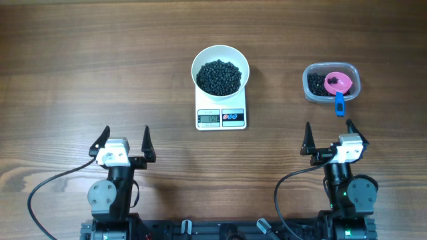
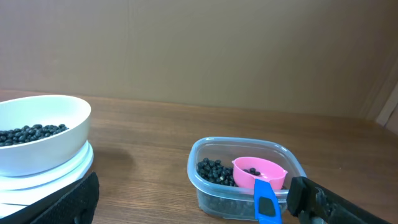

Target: Scoop item into bowl and weigh 150g on scale

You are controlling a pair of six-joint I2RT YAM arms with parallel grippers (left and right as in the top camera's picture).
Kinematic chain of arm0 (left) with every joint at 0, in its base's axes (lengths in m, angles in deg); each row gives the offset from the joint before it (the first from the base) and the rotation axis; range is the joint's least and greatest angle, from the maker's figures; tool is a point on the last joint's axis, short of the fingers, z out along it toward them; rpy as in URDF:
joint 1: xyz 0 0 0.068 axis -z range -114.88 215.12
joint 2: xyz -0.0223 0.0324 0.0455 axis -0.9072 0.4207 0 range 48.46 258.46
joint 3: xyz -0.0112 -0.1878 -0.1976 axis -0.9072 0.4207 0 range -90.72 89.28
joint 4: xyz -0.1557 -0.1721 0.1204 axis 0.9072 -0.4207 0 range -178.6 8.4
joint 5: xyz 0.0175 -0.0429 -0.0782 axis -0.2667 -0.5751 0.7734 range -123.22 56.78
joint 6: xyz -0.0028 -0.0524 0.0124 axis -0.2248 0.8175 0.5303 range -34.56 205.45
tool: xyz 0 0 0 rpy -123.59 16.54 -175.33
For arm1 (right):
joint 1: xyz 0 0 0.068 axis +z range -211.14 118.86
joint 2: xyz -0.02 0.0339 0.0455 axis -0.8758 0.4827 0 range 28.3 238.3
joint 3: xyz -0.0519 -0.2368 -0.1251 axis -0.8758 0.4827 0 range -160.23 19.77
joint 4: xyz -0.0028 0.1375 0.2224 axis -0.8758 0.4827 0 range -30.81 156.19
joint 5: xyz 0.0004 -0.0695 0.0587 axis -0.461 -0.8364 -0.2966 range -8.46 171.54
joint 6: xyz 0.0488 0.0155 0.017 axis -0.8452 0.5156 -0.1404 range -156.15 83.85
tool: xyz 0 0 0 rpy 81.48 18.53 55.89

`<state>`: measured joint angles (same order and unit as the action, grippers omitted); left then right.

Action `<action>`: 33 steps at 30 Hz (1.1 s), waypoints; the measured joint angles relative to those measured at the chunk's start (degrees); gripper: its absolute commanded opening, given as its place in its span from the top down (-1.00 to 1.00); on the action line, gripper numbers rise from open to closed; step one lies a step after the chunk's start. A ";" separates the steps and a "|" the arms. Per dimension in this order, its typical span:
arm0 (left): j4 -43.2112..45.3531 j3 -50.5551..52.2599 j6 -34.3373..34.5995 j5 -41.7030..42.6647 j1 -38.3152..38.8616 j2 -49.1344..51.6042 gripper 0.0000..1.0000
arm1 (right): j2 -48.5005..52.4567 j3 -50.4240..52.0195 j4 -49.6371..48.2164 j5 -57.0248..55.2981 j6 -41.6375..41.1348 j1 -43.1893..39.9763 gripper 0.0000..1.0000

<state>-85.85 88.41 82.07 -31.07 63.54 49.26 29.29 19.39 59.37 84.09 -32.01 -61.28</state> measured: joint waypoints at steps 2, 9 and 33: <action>-0.02 0.00 -0.57 -0.35 0.00 0.00 -1.00 | 0.00 0.00 0.00 0.00 0.00 0.00 -0.99; -0.02 0.00 -0.85 -0.74 0.00 0.00 -1.00 | 0.00 0.00 0.00 0.00 0.00 0.00 -0.99; -0.02 0.00 1.99 -0.79 0.00 0.00 -1.00 | 0.00 0.00 0.00 0.00 0.00 0.00 -0.99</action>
<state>-85.88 88.41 84.06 -31.85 63.54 49.26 29.29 19.39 59.37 84.09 -32.01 -61.28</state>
